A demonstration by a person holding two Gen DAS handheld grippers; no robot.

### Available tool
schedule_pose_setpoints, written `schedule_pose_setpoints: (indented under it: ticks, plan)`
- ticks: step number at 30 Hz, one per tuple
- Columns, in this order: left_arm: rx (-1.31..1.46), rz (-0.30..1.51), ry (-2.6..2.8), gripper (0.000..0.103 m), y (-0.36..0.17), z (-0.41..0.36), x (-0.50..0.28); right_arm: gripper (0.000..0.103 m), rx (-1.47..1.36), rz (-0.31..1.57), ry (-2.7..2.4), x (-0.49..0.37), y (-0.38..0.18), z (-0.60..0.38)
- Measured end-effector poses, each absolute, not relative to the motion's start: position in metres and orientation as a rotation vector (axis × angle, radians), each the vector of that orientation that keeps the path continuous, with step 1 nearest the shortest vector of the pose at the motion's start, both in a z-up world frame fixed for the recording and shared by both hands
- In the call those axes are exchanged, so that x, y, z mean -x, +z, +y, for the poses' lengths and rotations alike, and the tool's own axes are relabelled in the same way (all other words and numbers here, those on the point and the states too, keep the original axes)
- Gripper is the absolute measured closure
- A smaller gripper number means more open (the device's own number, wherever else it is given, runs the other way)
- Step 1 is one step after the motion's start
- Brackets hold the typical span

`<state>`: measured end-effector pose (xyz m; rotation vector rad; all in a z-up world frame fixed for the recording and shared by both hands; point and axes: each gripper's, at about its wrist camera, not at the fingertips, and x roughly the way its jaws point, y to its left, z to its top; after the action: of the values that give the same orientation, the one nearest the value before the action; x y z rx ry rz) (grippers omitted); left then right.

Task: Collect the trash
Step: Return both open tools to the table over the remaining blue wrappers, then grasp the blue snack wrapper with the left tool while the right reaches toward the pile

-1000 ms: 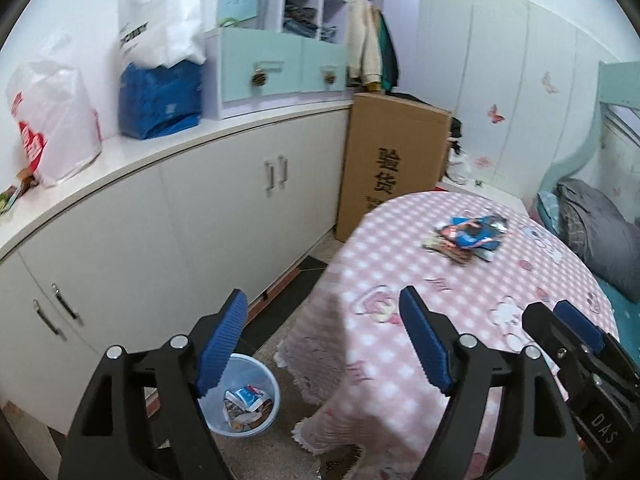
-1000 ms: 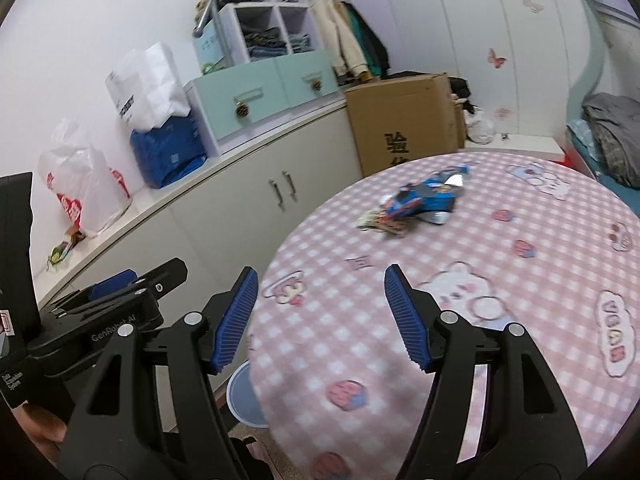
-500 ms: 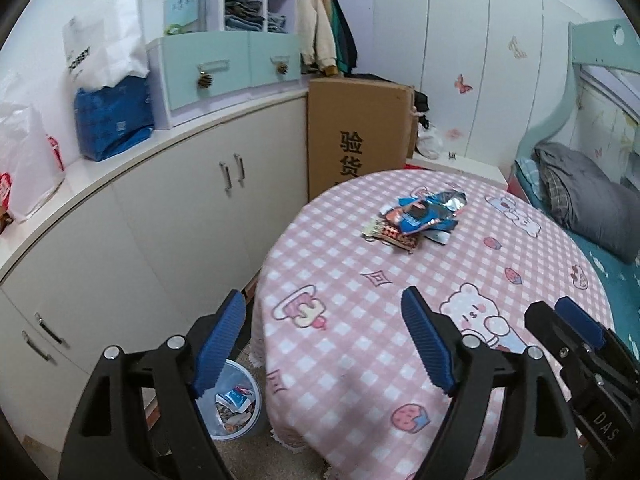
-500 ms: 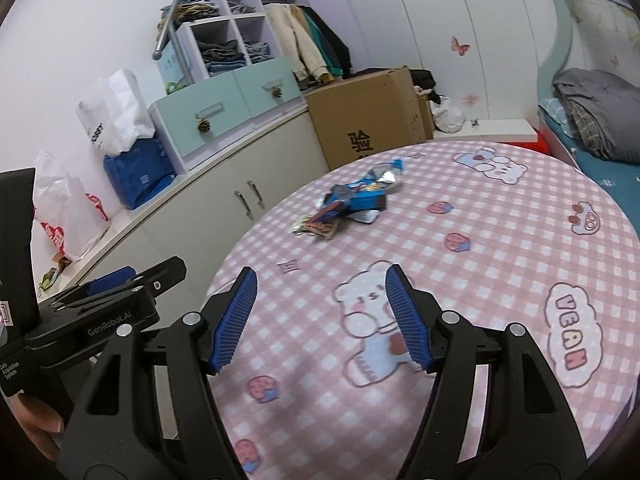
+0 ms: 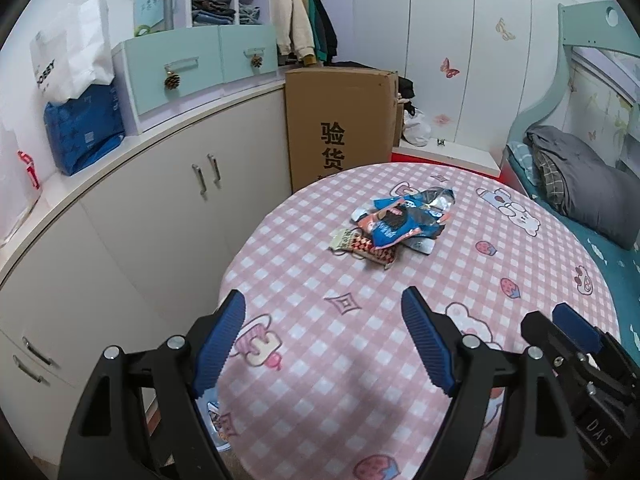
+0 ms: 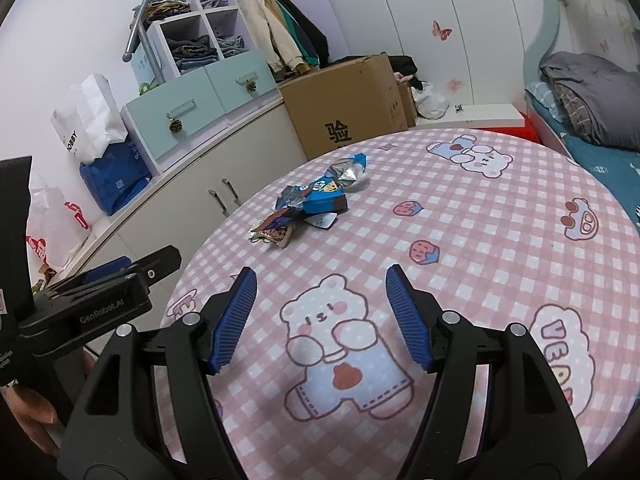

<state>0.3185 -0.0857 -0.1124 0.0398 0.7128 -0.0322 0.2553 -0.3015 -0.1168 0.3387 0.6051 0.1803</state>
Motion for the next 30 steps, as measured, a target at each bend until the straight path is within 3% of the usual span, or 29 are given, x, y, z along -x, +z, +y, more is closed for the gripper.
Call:
schedule_pose_setpoints:
  ticks: [30]
  plan:
    - [0.089, 0.744, -0.068, 0.024, -0.139, -0.065, -0.379, 0.036, -0.404, 0.645, 0.164, -0.321, -0.127, -0.315]
